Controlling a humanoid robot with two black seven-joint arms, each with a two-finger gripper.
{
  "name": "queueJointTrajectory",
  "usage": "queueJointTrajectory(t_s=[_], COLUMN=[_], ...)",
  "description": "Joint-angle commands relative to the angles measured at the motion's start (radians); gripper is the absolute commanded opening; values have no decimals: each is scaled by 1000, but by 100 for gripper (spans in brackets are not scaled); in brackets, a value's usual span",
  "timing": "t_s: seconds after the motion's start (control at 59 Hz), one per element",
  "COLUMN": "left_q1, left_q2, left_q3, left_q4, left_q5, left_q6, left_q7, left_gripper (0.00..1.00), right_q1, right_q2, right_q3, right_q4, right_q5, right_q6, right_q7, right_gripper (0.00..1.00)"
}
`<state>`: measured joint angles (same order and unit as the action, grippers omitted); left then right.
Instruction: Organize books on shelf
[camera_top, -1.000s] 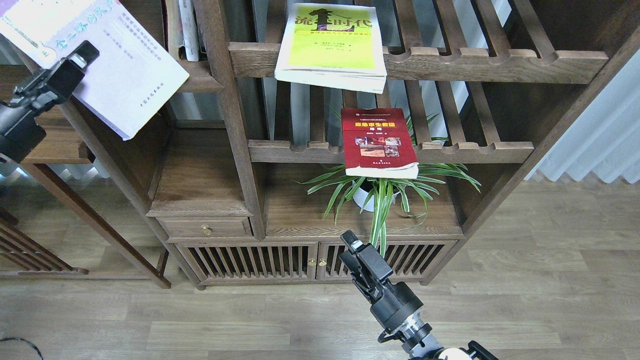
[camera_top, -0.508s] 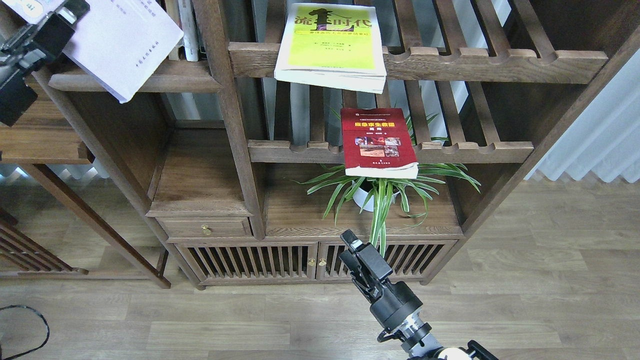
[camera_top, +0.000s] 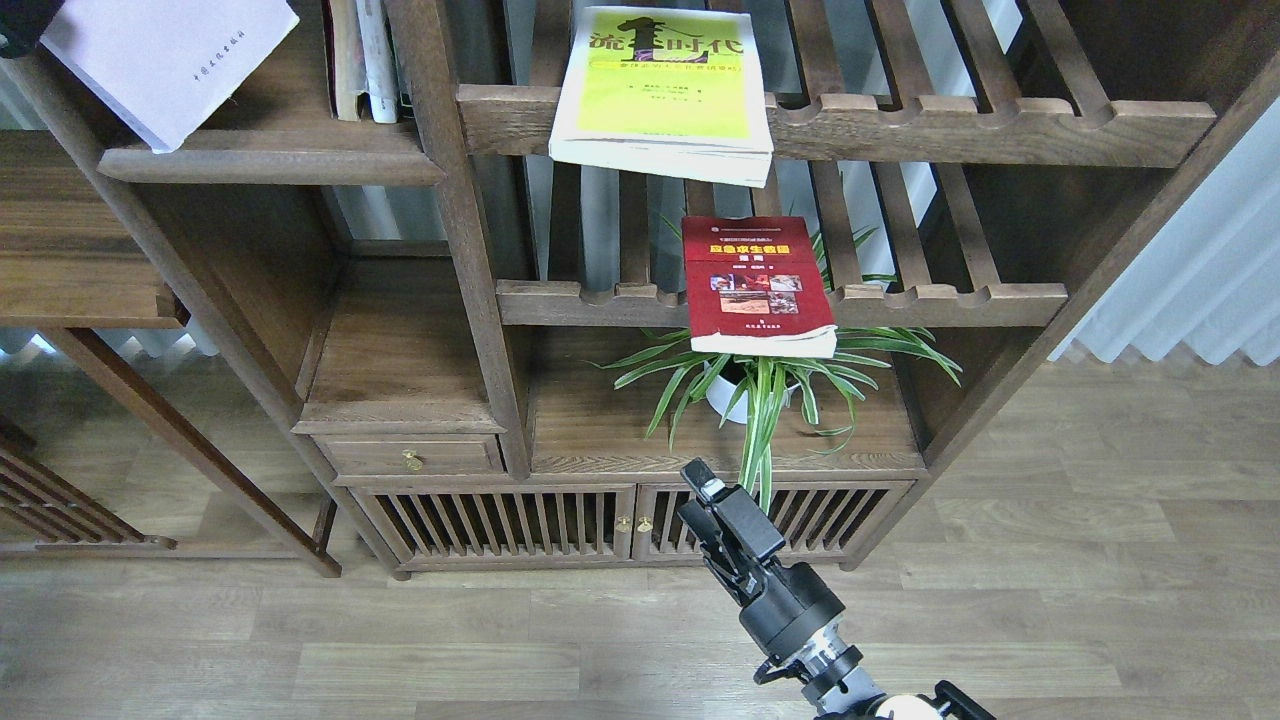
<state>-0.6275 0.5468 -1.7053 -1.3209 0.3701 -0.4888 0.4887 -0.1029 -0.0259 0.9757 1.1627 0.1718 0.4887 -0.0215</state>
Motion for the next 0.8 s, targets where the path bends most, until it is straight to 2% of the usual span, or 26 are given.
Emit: queueJointTrajectory(t_s=[0.0,0.407,0.78], left_q1=[-14,-112,-228], left_q2=[13,30,56], left_q3=[7,39,133], left_q4=[3,74,181], left_q5=[3,7,9], left_q6=[0,0,0], left_q7=[0,0,0], left_gripper=[0,1,1], right_q1=[0,0,0], right_q2=[0,0,0], right_q3=[0,-2,0], right_q4=[2,8,8], right_q5=[0,0,0], right_q6=[0,0,0], right_q7=[0,0,0], right_gripper=[98,98,98])
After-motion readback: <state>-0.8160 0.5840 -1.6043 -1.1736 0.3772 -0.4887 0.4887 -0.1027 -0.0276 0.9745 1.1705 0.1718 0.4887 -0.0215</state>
